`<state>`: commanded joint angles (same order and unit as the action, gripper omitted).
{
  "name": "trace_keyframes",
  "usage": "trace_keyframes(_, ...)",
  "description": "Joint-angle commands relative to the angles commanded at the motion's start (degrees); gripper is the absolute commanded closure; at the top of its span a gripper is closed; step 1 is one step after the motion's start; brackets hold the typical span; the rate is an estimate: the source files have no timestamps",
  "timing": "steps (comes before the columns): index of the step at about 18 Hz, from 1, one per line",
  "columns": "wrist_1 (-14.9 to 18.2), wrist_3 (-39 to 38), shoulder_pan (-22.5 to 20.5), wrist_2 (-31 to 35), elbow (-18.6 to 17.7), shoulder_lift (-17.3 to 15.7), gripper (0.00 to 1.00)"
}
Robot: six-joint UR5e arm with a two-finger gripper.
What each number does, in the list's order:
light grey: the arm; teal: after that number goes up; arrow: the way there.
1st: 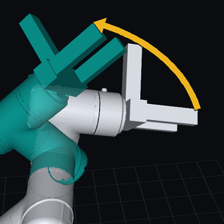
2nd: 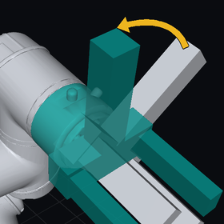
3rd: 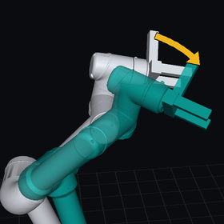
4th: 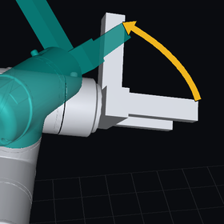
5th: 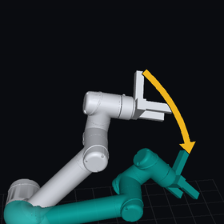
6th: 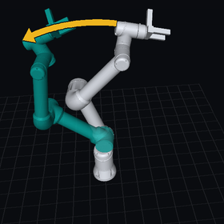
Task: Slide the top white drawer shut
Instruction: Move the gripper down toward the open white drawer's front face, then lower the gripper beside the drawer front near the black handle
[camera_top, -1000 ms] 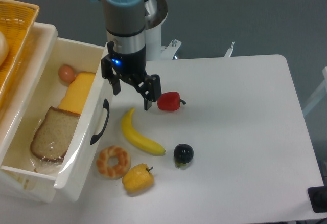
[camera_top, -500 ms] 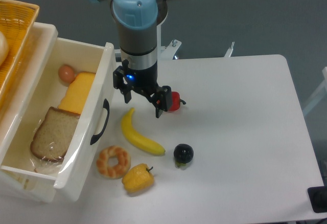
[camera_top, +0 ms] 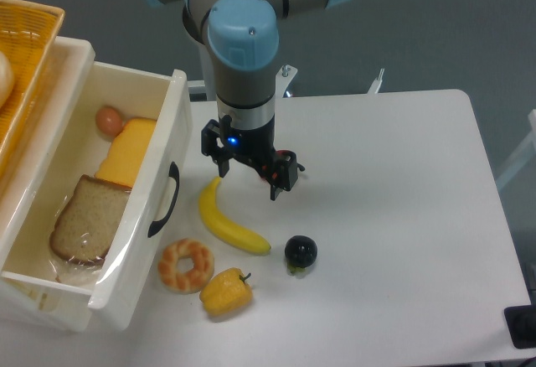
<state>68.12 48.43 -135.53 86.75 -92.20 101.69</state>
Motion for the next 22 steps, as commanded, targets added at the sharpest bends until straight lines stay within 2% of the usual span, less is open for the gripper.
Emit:
trace_keyframes(4, 0.2, -1.9, 0.1, 0.1, 0.0, 0.5, 0.0)
trace_keyframes(8, -0.7, -10.5, 0.1, 0.0, 0.6, 2.6, 0.0)
trace_keyframes(13, -0.7, -13.7, 0.2, -0.2, 0.3, 4.0, 0.0)
trace_keyframes(22, -0.9, -14.9, 0.4, -0.4, 0.1, 7.0, 0.0)
